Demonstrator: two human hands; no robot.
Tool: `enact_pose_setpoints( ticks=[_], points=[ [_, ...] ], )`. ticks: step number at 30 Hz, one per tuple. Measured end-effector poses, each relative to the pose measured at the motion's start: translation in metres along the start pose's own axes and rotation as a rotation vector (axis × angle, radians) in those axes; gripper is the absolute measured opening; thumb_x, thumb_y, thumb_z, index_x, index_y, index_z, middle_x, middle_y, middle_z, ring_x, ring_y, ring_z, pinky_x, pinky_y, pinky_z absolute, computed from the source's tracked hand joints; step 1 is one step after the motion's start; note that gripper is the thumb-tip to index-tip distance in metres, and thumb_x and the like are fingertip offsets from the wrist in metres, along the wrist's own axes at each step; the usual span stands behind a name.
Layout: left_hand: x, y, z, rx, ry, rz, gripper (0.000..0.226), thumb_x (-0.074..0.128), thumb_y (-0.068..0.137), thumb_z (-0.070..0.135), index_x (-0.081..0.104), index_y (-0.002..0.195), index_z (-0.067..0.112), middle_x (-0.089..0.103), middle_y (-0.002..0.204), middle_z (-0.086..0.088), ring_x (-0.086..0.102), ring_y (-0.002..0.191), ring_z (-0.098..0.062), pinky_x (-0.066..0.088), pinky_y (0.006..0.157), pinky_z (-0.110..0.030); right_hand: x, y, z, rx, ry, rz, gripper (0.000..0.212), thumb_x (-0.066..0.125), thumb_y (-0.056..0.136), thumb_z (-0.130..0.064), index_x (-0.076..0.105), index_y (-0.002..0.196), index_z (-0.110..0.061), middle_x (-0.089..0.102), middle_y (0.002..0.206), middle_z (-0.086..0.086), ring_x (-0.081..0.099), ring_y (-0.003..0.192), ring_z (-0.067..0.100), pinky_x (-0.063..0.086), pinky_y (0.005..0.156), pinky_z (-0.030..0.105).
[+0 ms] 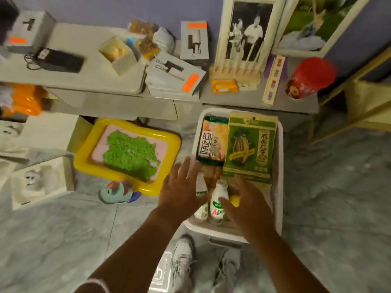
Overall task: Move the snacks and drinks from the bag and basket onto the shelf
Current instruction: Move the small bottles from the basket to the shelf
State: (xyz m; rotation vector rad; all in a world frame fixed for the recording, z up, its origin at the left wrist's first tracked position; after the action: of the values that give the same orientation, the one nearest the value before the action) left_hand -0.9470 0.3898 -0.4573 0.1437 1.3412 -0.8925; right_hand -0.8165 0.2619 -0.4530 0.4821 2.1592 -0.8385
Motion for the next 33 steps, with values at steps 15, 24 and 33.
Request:
enact_pose_setpoints(
  ticks=[15, 24, 33],
  points=[
    [0.002, -0.011, 0.024, 0.223, -0.11, 0.194, 0.095, 0.091, 0.045, 0.043, 0.046, 0.124, 0.017, 0.064, 0.115, -0.001, 0.051, 0.121, -0.023, 0.026, 0.118, -0.042, 0.035, 0.003, 0.008, -0.013, 0.096, 0.084, 0.052, 0.083, 0.061, -0.043, 0.056, 0.105, -0.035, 0.051, 0.102, -0.017, 0.052, 0.098, 0.008, 0.051, 0.077, 0.027],
    [-0.068, -0.038, 0.088, 0.235, -0.521, 0.177, 0.076, 0.086, 0.067, 0.015, 0.043, 0.121, 0.046, 0.058, 0.116, 0.015, 0.054, 0.103, -0.006, 0.038, 0.08, -0.011, -0.095, -0.037, -0.001, -0.097, 0.321, 0.322, 0.045, 0.083, 0.063, -0.033, 0.059, 0.101, -0.037, 0.058, 0.098, -0.019, 0.06, 0.091, 0.007, 0.054, 0.074, 0.032],
    [-0.254, -0.064, 0.315, 0.621, -0.507, 0.327, 0.073, 0.088, 0.064, 0.031, 0.051, 0.124, 0.049, 0.057, 0.121, 0.029, 0.052, 0.111, 0.008, 0.034, 0.092, -0.005, -0.396, -0.123, 0.003, -0.237, 0.229, 0.72, 0.058, 0.082, 0.056, -0.031, 0.06, 0.11, -0.037, 0.057, 0.108, -0.02, 0.06, 0.099, 0.002, 0.053, 0.08, 0.026]
  ],
)
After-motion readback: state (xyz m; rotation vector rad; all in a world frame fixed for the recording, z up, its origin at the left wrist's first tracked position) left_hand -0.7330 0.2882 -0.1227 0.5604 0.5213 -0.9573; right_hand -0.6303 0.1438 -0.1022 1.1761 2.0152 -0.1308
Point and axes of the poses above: each hand's wrist, its own y-axis towards the middle knuckle, its own x-axis out of the palm, z = x × y, the point moved 10 cm from there along y, towards the middle knuckle
